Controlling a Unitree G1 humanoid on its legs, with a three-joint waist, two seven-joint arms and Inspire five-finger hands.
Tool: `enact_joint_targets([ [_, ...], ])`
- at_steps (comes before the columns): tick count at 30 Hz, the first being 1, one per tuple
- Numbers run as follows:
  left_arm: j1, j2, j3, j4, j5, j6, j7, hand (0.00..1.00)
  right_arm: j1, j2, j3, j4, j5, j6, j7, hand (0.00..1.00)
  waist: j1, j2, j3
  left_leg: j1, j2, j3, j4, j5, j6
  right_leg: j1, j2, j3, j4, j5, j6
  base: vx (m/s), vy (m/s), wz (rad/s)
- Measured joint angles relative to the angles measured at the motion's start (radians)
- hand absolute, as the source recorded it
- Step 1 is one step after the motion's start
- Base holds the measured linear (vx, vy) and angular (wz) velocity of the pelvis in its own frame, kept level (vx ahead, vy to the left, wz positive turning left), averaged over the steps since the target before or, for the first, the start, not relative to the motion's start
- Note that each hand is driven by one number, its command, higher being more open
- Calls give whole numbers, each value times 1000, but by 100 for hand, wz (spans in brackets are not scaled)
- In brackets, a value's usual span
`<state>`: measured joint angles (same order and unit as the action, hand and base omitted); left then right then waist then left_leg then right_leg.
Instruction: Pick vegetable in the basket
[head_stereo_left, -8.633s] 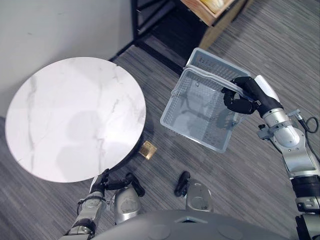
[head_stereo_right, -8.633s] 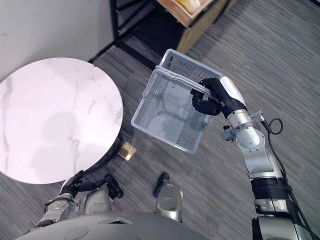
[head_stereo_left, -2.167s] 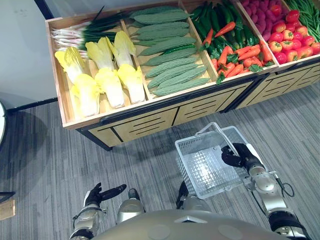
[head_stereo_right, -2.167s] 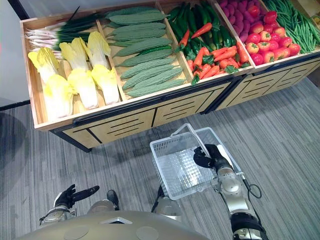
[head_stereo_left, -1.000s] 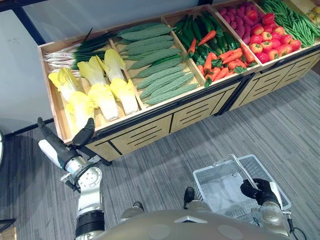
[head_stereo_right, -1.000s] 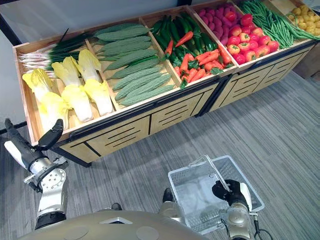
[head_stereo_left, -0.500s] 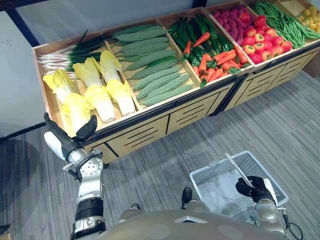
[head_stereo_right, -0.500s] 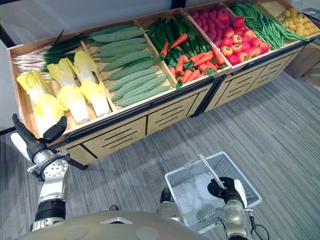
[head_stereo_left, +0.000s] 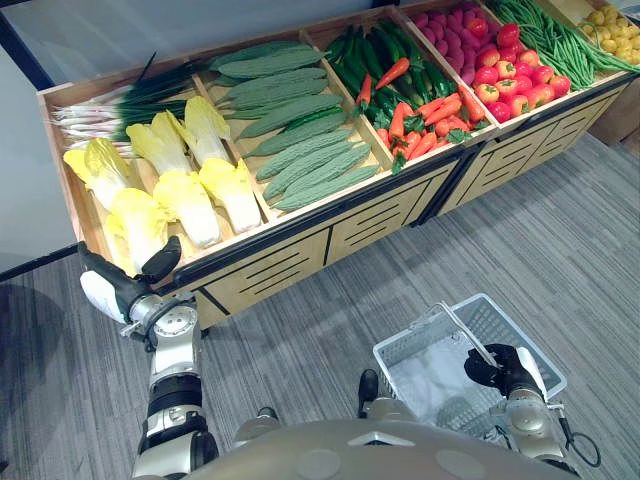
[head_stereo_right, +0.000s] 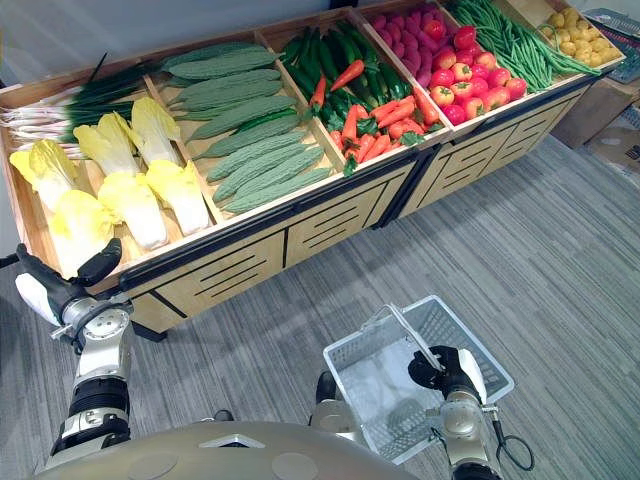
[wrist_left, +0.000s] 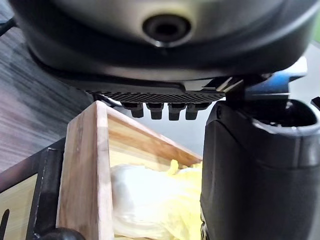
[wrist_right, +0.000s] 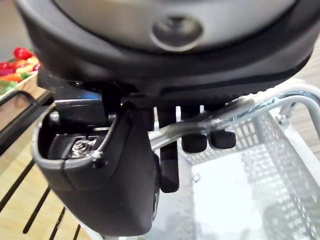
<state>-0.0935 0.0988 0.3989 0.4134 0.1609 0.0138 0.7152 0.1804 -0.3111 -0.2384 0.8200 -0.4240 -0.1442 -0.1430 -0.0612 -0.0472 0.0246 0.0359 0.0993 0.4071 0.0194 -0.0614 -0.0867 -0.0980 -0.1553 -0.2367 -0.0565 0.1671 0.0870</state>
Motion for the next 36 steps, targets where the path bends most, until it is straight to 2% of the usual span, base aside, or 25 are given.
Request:
enact_joint_targets([
  [6,-66,34,41,96,-11,27,16,100,-7,-1,17,0,0,-1,0,0,1,-13,13,-12,1,2,17,-8,0,-7,0,5,0,0,0,-2,-2,-1],
  [12,-115,64,45,161,-43,31,26,100,-19,-27,45,0,0,-1,0,0,2,-12,38,-15,1,12,29,-15,0,-12,0,16,0,1,0,-6,-10,-5],
  [15,-155,81,48,213,-43,31,40,100,-33,-48,56,0,0,-2,0,0,1,-4,47,-27,2,14,36,-16,0,-22,0,20,0,1,0,-13,-12,-2],
  [29,-278,182,47,308,-41,33,42,100,-89,-51,86,-4,2,-20,0,0,5,-11,134,-62,17,39,86,-35,0,-47,6,49,-19,23,-4,-23,-18,-5],
  [31,-314,220,47,333,-42,33,42,100,-127,-71,97,-5,9,-21,1,0,5,-12,175,-85,18,51,126,-56,3,-61,4,64,-21,33,-7,-54,5,-16],
  [36,-331,225,46,333,-43,33,42,100,-137,-75,112,-5,17,-21,1,0,10,-13,194,-100,25,54,154,-73,8,-67,-1,70,-21,36,-3,-24,0,-3],
])
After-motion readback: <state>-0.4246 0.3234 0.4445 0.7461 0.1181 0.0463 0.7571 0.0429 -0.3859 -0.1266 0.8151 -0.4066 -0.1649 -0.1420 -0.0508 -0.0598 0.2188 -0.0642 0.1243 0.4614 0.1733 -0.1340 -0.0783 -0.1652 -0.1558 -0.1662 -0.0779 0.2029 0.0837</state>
